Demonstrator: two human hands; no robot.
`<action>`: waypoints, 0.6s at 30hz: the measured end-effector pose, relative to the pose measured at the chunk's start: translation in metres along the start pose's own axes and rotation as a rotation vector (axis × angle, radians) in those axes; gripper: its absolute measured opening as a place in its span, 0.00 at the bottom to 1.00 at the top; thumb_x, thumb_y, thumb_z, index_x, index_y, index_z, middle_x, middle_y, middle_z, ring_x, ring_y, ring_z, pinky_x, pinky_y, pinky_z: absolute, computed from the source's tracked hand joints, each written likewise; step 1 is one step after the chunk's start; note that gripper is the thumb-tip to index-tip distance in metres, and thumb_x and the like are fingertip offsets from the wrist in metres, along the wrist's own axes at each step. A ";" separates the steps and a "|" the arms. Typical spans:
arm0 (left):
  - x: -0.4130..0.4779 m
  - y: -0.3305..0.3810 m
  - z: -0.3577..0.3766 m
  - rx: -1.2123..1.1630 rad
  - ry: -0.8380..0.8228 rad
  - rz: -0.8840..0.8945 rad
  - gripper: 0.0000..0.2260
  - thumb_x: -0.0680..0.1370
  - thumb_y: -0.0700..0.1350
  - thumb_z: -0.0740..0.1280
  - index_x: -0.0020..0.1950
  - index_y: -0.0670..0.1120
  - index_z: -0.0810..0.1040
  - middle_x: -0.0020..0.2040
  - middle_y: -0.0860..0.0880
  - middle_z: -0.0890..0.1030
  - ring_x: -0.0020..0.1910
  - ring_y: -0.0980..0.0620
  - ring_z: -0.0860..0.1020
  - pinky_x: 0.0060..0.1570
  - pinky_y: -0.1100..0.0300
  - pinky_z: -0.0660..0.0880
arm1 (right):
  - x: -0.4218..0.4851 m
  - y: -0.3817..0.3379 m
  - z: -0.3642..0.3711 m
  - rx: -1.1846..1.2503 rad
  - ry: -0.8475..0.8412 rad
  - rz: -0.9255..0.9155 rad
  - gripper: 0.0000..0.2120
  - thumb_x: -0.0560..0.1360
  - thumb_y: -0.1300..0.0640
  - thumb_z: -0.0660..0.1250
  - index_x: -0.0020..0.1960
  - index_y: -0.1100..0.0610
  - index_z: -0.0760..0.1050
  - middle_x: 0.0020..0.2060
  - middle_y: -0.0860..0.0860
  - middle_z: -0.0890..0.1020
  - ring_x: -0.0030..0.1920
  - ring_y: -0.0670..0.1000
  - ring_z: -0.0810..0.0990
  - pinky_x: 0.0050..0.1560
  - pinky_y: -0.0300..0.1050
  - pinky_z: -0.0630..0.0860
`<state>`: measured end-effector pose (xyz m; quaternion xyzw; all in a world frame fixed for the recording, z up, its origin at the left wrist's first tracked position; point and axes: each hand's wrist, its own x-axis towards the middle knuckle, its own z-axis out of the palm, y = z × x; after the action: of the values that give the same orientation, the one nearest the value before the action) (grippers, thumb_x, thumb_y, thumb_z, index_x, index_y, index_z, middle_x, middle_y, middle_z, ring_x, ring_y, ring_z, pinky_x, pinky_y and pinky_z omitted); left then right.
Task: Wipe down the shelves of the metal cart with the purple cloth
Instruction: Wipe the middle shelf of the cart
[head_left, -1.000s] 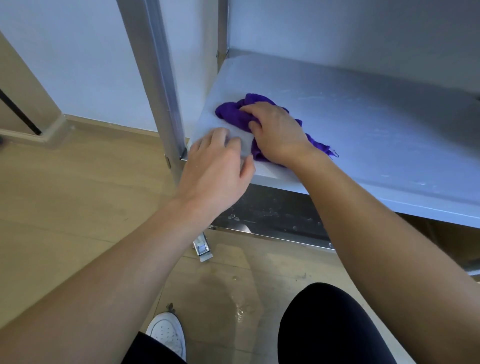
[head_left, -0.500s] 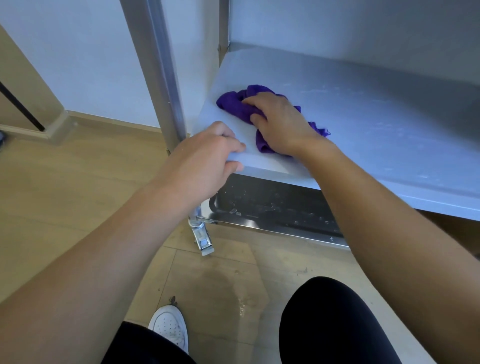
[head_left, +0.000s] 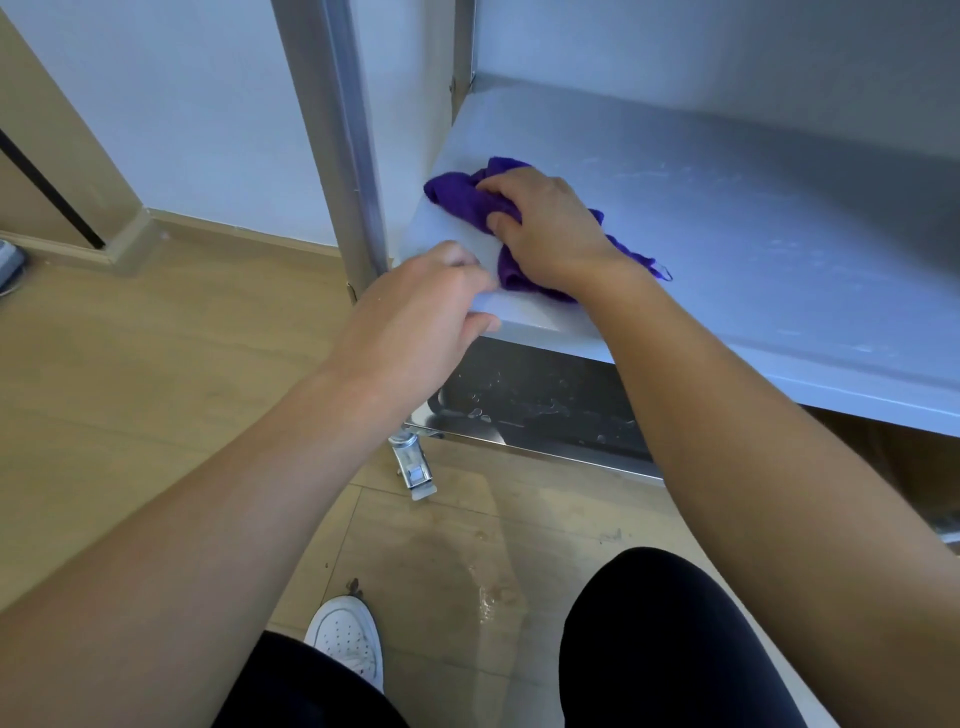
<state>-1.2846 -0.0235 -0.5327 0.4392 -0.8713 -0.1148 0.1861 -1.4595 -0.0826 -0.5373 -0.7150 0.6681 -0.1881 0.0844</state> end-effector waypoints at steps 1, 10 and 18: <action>0.000 0.000 -0.001 0.002 0.019 -0.022 0.15 0.78 0.50 0.69 0.63 0.47 0.79 0.62 0.51 0.76 0.55 0.45 0.77 0.53 0.49 0.74 | 0.005 -0.001 0.002 0.002 0.005 0.002 0.17 0.80 0.55 0.58 0.68 0.50 0.71 0.66 0.50 0.73 0.65 0.56 0.70 0.64 0.53 0.69; 0.006 0.008 -0.007 -0.029 0.084 -0.181 0.15 0.69 0.51 0.77 0.47 0.43 0.79 0.49 0.46 0.77 0.45 0.42 0.77 0.47 0.45 0.74 | -0.072 -0.002 -0.020 0.122 -0.025 -0.177 0.14 0.78 0.61 0.63 0.63 0.55 0.76 0.60 0.49 0.78 0.58 0.47 0.74 0.54 0.32 0.63; 0.011 0.006 -0.014 -0.087 -0.094 -0.155 0.18 0.72 0.51 0.74 0.60 0.53 0.79 0.61 0.51 0.72 0.57 0.48 0.74 0.56 0.53 0.72 | -0.042 -0.005 -0.004 0.142 0.025 -0.063 0.15 0.78 0.58 0.60 0.63 0.49 0.76 0.59 0.47 0.78 0.59 0.51 0.74 0.58 0.46 0.71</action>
<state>-1.2891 -0.0293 -0.5151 0.4908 -0.8368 -0.1872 0.1544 -1.4578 -0.0404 -0.5378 -0.7255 0.6310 -0.2466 0.1207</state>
